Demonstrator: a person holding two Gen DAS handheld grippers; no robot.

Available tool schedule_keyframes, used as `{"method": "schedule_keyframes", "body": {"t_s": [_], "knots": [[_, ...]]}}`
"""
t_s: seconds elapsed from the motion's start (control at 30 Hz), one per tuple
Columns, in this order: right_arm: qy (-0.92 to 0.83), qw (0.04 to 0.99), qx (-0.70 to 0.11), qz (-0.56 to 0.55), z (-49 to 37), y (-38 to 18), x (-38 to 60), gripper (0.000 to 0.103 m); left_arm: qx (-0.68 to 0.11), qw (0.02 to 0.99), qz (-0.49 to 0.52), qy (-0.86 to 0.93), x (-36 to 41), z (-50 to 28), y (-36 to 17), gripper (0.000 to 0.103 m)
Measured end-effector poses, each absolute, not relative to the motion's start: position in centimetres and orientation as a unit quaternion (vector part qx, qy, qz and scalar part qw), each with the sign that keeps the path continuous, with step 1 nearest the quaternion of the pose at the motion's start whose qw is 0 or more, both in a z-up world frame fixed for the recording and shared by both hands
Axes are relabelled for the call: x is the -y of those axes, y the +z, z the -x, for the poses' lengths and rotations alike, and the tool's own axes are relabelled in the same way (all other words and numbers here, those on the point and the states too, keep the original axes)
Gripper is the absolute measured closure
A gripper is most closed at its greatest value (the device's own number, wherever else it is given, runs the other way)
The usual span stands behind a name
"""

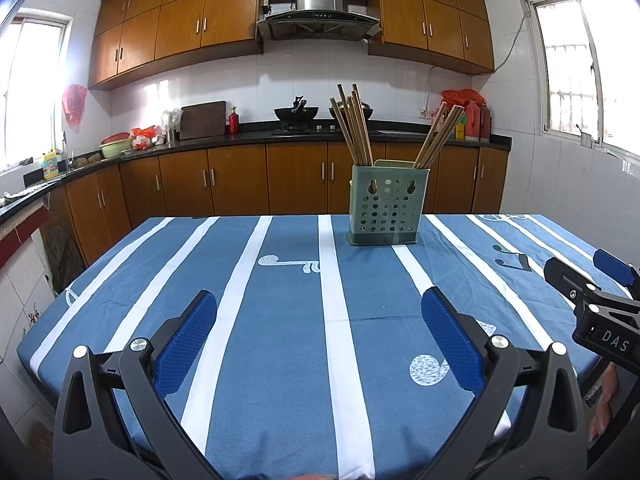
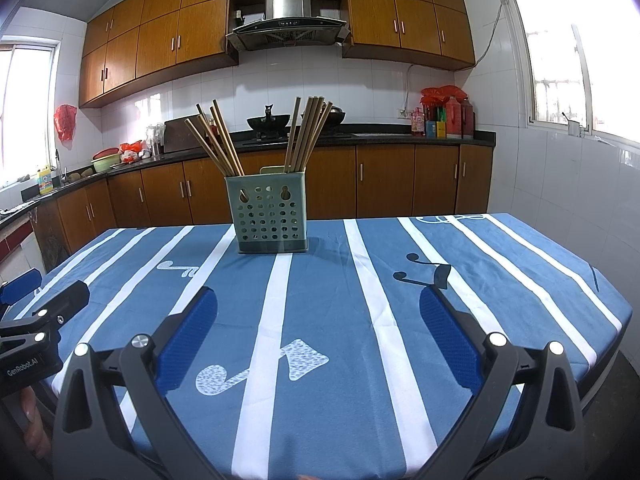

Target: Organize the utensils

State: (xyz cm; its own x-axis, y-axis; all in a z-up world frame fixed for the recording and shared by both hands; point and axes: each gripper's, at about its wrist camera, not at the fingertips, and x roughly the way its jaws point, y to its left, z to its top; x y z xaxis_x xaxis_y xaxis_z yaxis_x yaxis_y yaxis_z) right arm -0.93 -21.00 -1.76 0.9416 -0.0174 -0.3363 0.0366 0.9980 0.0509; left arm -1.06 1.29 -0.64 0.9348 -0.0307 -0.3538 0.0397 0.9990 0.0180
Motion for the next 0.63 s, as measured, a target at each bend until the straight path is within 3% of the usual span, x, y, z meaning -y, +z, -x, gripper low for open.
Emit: {"method": "schedule_keyframes", "body": {"t_s": [0.63], "knots": [[-0.014, 0.985, -0.171, -0.029, 0.9, -1.7, 21.0, 0.004, -0.181, 0.983, -0.008, -0.015, -1.4, 2.2, -1.1, 0.002]]}}
